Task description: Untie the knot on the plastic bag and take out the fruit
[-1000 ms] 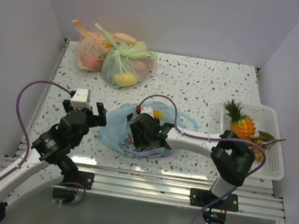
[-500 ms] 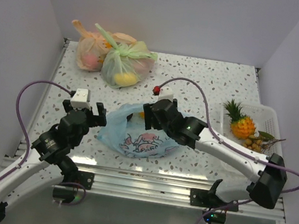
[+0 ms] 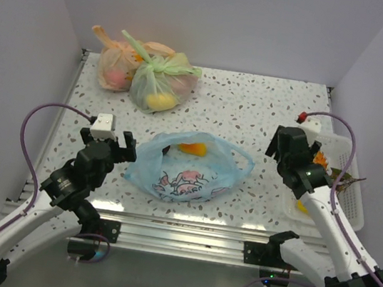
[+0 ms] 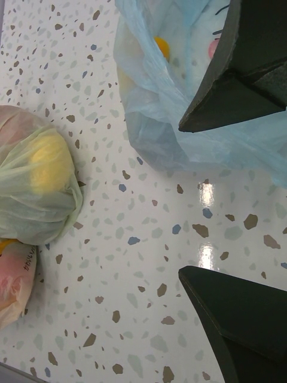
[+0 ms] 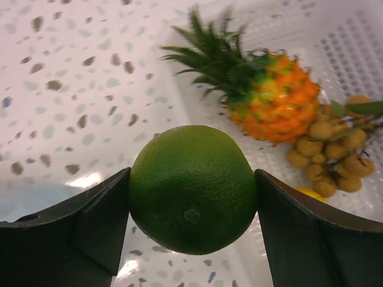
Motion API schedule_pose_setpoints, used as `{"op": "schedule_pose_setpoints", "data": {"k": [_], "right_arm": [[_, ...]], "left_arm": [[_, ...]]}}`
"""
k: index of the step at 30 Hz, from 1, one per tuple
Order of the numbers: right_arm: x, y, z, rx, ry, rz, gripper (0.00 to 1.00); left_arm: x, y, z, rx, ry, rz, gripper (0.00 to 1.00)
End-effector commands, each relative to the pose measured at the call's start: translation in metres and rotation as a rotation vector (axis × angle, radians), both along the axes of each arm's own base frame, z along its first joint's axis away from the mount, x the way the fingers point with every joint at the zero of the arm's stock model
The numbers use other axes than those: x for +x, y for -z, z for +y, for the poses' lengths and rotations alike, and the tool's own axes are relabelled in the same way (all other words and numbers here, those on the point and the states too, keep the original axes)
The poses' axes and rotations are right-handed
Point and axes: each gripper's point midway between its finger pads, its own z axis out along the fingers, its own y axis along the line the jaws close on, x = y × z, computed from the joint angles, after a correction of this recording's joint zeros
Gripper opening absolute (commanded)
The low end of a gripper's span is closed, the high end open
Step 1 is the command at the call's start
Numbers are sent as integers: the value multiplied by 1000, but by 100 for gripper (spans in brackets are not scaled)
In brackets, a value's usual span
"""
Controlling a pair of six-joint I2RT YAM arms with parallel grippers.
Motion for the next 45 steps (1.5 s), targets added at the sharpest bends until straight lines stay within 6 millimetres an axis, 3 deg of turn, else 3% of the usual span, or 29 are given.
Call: {"op": "schedule_pose_setpoints", "data": {"k": [1,3,9,11,13,15,22,29,32,33,40,45], "right_arm": [[-9,6,-55,10,188,2,57],[-11,17,-75,53,253,25,59],[-10,49,-105,158,346,112,62],[-9,55,-106,186,354,116,70],[-9,59,-106,195,359,122,90],[-10,61,-105,199,356,130,98],[-7,51,-90,237,258,91,99],[7,26,-39,323,-33,48,99],[13,14,-2,270,-189,30,98],[14,12,23,252,-273,29,98],[5,-3,130,183,-647,30,91],[-24,-11,209,113,-972,38,86]], "left_arm": [[4,-10,-2,-9,6,-42,100],[4,-9,-1,-7,6,-39,100],[4,-9,-2,-9,5,-39,100],[5,-8,-2,-7,7,-36,100],[5,-8,-2,-6,5,-35,100],[5,-9,-2,-7,7,-38,100],[5,-7,-4,-3,13,-32,100],[6,-6,-4,-1,13,-28,100],[6,-5,-5,0,15,-26,100],[7,-5,-5,3,14,-25,100],[6,-5,-5,-1,18,-26,100],[7,-5,-5,-1,14,-25,100]]}}
